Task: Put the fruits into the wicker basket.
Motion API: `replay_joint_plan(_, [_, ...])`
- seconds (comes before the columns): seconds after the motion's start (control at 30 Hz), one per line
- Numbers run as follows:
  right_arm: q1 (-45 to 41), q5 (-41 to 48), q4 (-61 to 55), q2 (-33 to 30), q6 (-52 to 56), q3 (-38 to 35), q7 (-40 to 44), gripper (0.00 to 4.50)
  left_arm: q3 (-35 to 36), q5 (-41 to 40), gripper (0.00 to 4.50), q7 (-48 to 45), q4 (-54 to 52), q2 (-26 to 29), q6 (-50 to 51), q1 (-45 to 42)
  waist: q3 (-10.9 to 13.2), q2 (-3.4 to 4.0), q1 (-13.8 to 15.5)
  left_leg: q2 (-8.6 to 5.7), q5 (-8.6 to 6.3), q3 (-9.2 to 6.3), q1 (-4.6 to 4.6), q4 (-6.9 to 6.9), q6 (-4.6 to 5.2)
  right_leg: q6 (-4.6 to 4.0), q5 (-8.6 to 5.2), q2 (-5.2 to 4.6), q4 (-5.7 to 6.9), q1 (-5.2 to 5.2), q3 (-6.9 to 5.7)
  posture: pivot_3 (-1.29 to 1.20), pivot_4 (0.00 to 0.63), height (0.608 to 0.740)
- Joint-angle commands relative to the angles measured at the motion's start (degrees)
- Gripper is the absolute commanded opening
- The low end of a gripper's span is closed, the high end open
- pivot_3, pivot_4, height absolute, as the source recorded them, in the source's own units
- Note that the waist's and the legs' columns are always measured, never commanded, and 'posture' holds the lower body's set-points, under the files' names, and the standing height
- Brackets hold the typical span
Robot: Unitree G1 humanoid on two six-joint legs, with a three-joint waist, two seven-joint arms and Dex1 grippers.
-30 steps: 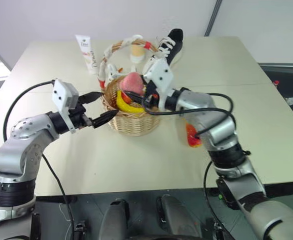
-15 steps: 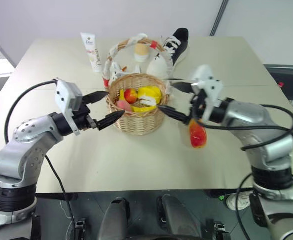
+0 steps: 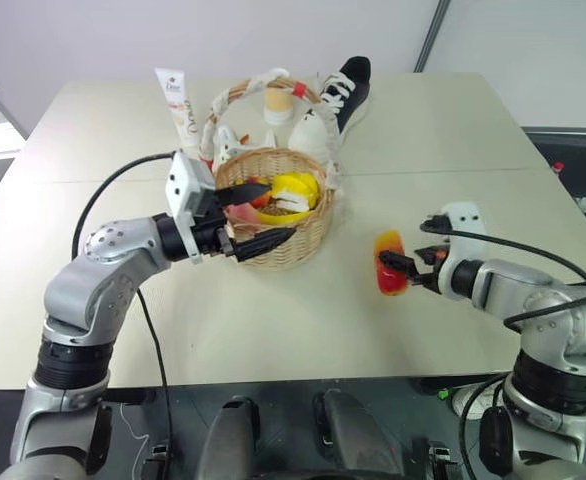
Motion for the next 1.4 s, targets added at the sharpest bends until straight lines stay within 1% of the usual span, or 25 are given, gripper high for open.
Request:
replay_joint_plan(0.03, [-0.54,0.33,-0.37,2.11,2.33,-1.08,-0.79,4.41,0.59,-0.22,4.50,-0.06,-1.56,0.08,-0.94,-0.22,0.00,0.00,0.00,0.00,0.00,-0.01,-0.01,0.00,0.00,0.00,0.00,0.00,0.00,0.00,0.00,0.00,0.150,0.740])
replay_joint_plan(0.17, [-0.81,0.32,0.36,3.64,2.51,0.39,-1.10,4.41,1.13,-0.38,4.50,0.65,-3.01,0.43,-0.59,1.16,0.00,0.00,0.03,-0.01,0.00,-0.01,-0.02,0.00,0.00,0.00,0.00,-0.01,-0.01,0.00,0.00,0.00,0.150,0.740])
replay_joint_plan(0.2, [-1.12,0.24,0.50,3.96,2.50,0.54,-1.09,4.19,1.30,-0.38,4.50,0.90,-3.28,0.53,-0.53,1.43,0.00,0.00,0.04,0.00,0.00,-0.01,-0.02,0.00,0.00,0.01,0.00,-0.01,-0.01,0.00,0.00,0.00,0.150,0.740])
replay_joint_plan(0.27, [-1.94,0.43,0.68,4.12,2.50,0.57,-0.76,3.68,1.76,-0.47,4.50,1.40,-3.79,0.76,-0.41,1.99,0.00,0.00,-0.02,0.00,0.00,-0.01,-0.02,0.00,0.00,0.01,0.00,-0.01,-0.01,0.00,-0.01,0.00,0.150,0.740])
replay_joint_plan(0.3, [-2.29,0.46,0.79,4.06,2.50,0.58,-0.67,3.23,1.93,-0.52,4.50,1.57,-3.97,0.87,-0.39,2.21,0.00,0.00,-0.02,0.00,0.00,-0.01,-0.02,0.00,0.00,0.01,0.00,-0.01,-0.01,0.00,0.00,0.00,0.150,0.740])
replay_joint_plan(0.33, [-2.59,0.43,0.88,3.63,2.36,0.85,-0.49,2.65,2.14,-0.54,4.50,1.71,-4.12,1.02,-0.42,2.51,0.00,0.00,-0.03,0.00,0.00,-0.02,-0.02,0.00,0.00,0.01,0.00,-0.01,-0.01,0.00,-0.01,0.00,0.150,0.740])
replay_joint_plan(0.37, [-2.73,0.43,0.92,3.11,2.10,1.22,-0.26,2.24,2.33,-0.53,4.50,1.80,-4.21,1.15,-0.49,2.78,0.00,0.00,-0.03,0.00,0.00,-0.02,-0.02,0.00,0.00,0.01,0.00,-0.01,-0.01,0.00,-0.01,0.00,0.150,0.740])
replay_joint_plan(0.4, [-2.68,0.42,0.85,2.15,1.43,2.01,0.10,1.88,2.49,-0.49,4.50,1.89,-4.25,1.29,-0.57,3.03,0.00,0.00,-0.01,0.00,0.00,-0.02,-0.02,0.00,0.00,0.01,0.00,-0.01,-0.01,0.00,-0.01,0.00,0.150,0.740])
replay_joint_plan(0.43, [-2.33,0.41,0.34,0.05,-0.71,3.92,1.16,1.67,2.72,-0.38,4.50,1.97,-4.23,1.45,-0.74,3.32,0.00,0.00,0.03,0.00,0.00,-0.02,-0.02,0.00,0.00,0.01,0.00,-0.01,-0.01,0.00,-0.01,0.00,0.150,0.740])
replay_joint_plan(0.57, [-0.86,0.60,-4.16,-9.36,-12.58,11.50,8.47,1.67,4.66,0.42,4.50,2.54,-2.50,2.36,-1.82,4.11,0.01,0.01,0.10,-0.03,0.00,-0.01,-0.05,0.00,0.00,0.02,-0.01,-0.03,-0.05,0.00,-0.01,0.00,0.150,0.740])
replay_joint_plan(0.67, [0.26,0.27,-8.40,-16.70,-25.31,15.75,17.51,1.67,7.03,1.00,4.50,2.23,-0.01,3.74,-2.72,5.08,0.02,0.02,-0.15,-0.03,0.00,-0.02,-0.05,0.00,0.00,0.02,-0.01,-0.01,-0.07,-0.01,-0.03,0.00,0.150,0.740])
replay_joint_plan(0.73, [-2.95,1.62,-11.08,-18.81,-34.31,18.08,25.23,1.67,9.46,0.77,4.50,0.93,2.19,5.58,-3.50,6.19,0.02,0.01,-0.82,-0.02,0.00,-0.03,-0.03,0.00,0.00,0.02,-0.01,0.01,-0.07,0.00,-0.04,0.00,0.150,0.740])
replay_joint_plan(0.77, [-5.85,2.10,-10.69,-17.64,-36.72,19.63,26.50,1.67,10.28,0.68,4.50,0.55,2.92,6.23,-3.85,6.52,0.02,0.01,-1.10,-0.02,0.00,-0.03,-0.02,0.00,0.00,0.02,-0.01,0.01,-0.06,0.00,-0.04,0.00,0.150,0.740])
replay_joint_plan(0.83, [-10.77,1.54,-8.23,-14.69,-39.22,22.88,26.22,1.67,10.98,0.78,4.50,0.14,3.77,7.04,-4.53,6.89,0.03,0.00,-1.68,0.05,0.00,0.01,0.05,0.01,0.00,0.02,-0.01,0.04,-0.05,0.01,-0.03,0.00,0.150,0.740])
replay_joint_plan(0.9, [-16.27,-1.37,-2.68,-10.45,-39.76,27.55,23.59,1.67,11.21,0.72,4.50,0.24,3.86,7.12,-4.76,7.02,0.01,-0.02,-1.73,0.06,0.00,-0.06,0.06,0.00,0.00,0.01,-0.01,0.05,-0.02,0.03,-0.05,0.00,0.150,0.740])
replay_joint_plan(0.97, [-22.15,-6.13,5.72,-5.09,-40.28,32.36,19.08,1.67,11.76,0.07,4.50,0.85,2.61,6.81,-4.55,7.65,0.01,-0.02,-1.64,0.07,0.00,-0.09,0.08,0.01,0.00,0.01,0.00,0.04,-0.01,0.07,-0.07,0.00,0.150,0.740])
replay_joint_plan(1.03, [-26.93,-10.42,14.92,0.39,-40.19,34.65,13.58,1.67,12.08,-0.45,4.50,1.74,1.08,6.36,-4.24,8.40,0.01,-0.02,-1.65,0.06,0.00,-0.05,0.06,0.02,-0.01,0.00,0.00,-0.01,0.00,0.06,-0.06,0.00,0.150,0.740])
replay_joint_plan(1.1, [-29.01,-12.27,20.11,3.26,-41.76,35.95,12.91,1.67,12.32,-0.73,4.50,2.69,-0.28,5.98,-3.99,9.24,0.01,-0.02,-1.33,0.06,0.01,-0.04,0.00,0.02,-0.02,-0.01,0.01,-0.07,0.01,0.00,-0.05,0.00,0.150,0.740])
replay_joint_plan(1.2, [-30.01,-13.59,24.05,5.02,-44.04,36.52,13.81,1.67,12.63,-1.23,4.50,3.73,-2.07,5.68,-3.64,10.45,0.01,-0.02,-0.61,0.08,0.02,-0.13,-0.33,0.00,-0.04,-0.01,0.01,-0.18,0.00,-0.26,-0.09,0.00,0.150,0.740])
replay_joint_plan(1.23, [-30.10,-13.84,24.55,5.26,-44.63,36.47,14.15,2.66,12.81,-1.51,4.50,4.22,-2.80,5.58,-3.44,10.98,0.01,-0.02,-0.58,0.06,0.02,-0.12,-0.36,0.00,-0.05,-0.01,0.01,-0.23,-0.01,-0.30,-0.08,0.00,0.150,0.740])
replay_joint_plan(1.27, [-30.08,-13.87,24.50,5.42,-45.13,36.30,14.55,2.96,12.92,-1.75,4.50,4.62,-3.35,5.55,-3.33,11.39,0.01,-0.02,-0.58,0.03,0.02,-0.11,-0.38,-0.02,-0.04,-0.01,0.02,-0.29,-0.02,-0.31,-0.08,0.00,0.150,0.740])
replay_joint_plan(1.3, [-29.94,-13.88,23.91,5.45,-45.84,36.13,14.98,3.52,13.02,-2.00,4.50,5.00,-3.84,5.53,-3.21,11.74,0.01,-0.02,-0.60,0.00,0.01,-0.12,-0.38,-0.02,-0.04,0.00,0.02,-0.35,-0.03,-0.31,-0.07,0.00,0.150,0.740])
replay_joint_plan(1.37, [-29.15,-13.91,21.00,4.90,-48.20,35.72,16.18,4.47,13.09,-2.41,4.50,5.45,-4.39,5.58,-3.10,12.23,0.01,-0.02,-0.73,-0.03,0.01,-0.16,-0.38,-0.01,-0.04,0.02,0.03,-0.40,-0.04,-0.31,-0.06,0.00,0.150,0.740])
replay_joint_plan(1.4, [-28.55,-13.68,19.17,4.38,-48.98,35.38,16.83,4.47,13.08,-2.51,4.50,5.59,-4.50,5.60,-3.08,12.36,0.01,-0.02,-0.80,-0.03,0.01,-0.17,-0.37,0.00,-0.03,0.02,0.03,-0.39,-0.03,-0.31,-0.06,0.00,0.150,0.740])
